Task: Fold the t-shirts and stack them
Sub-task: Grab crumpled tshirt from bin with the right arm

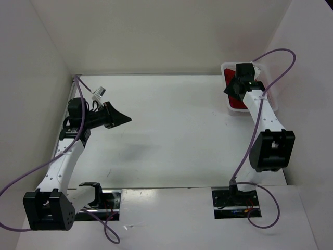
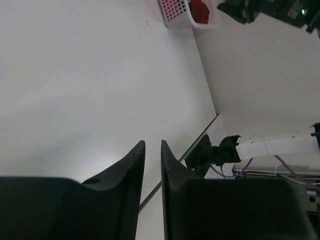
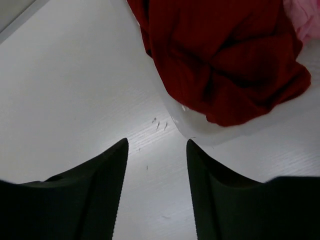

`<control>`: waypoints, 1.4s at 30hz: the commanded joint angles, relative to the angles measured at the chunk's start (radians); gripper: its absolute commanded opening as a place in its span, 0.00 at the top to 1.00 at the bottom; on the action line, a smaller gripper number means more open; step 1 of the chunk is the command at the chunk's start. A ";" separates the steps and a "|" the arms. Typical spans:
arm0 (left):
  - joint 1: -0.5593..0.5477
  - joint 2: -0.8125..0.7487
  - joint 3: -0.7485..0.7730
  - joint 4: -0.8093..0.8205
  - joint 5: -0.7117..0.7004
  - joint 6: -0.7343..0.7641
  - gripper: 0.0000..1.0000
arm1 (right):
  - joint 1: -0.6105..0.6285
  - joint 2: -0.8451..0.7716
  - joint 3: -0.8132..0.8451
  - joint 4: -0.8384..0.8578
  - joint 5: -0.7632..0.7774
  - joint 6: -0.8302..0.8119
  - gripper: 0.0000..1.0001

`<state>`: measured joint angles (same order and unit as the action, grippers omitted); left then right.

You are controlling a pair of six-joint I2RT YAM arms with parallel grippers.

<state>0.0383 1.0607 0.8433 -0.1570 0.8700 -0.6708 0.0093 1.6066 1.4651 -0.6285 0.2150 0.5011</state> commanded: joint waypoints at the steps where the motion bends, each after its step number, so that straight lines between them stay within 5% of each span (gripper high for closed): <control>1: -0.037 -0.051 -0.044 0.034 -0.005 0.034 0.71 | -0.006 0.096 0.127 0.044 0.098 -0.018 0.42; 6: -0.067 -0.070 -0.082 0.043 -0.005 0.034 0.51 | -0.074 0.216 0.240 0.064 0.037 -0.018 0.34; 19: -0.067 -0.019 -0.082 0.043 -0.023 0.046 0.42 | -0.074 0.542 0.640 -0.042 0.156 -0.085 0.31; 21: -0.067 -0.030 -0.082 0.034 -0.034 0.046 0.42 | -0.074 0.608 0.702 -0.069 0.170 -0.098 0.38; 22: -0.067 -0.030 -0.082 0.024 -0.049 0.046 0.42 | -0.074 0.627 0.762 -0.091 0.185 -0.098 0.56; 23: -0.067 -0.056 -0.082 0.024 -0.049 0.034 0.42 | -0.074 0.636 0.773 -0.105 0.185 -0.098 0.63; 25: -0.067 -0.068 -0.093 0.033 -0.062 0.022 0.42 | -0.074 0.619 0.761 -0.080 0.173 -0.107 0.67; 27: -0.067 -0.068 -0.093 0.033 -0.062 0.010 0.42 | -0.074 0.619 0.752 -0.066 0.163 -0.116 0.59; 29: -0.067 -0.077 -0.093 0.033 -0.071 0.010 0.42 | -0.074 0.639 0.788 -0.097 0.153 -0.116 0.40; 31: -0.067 -0.077 -0.084 0.020 -0.071 0.010 0.41 | -0.074 0.639 0.767 -0.122 0.153 -0.116 0.34; 41: -0.067 -0.087 -0.102 0.010 -0.071 0.010 0.39 | -0.074 0.579 0.629 -0.100 0.173 -0.104 0.33; 42: -0.067 -0.087 -0.102 0.010 -0.071 0.010 0.37 | -0.074 0.579 0.605 -0.100 0.164 -0.104 0.39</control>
<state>-0.0254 0.9939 0.7567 -0.1616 0.7956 -0.6613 -0.0689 2.2288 2.1136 -0.7181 0.3714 0.3969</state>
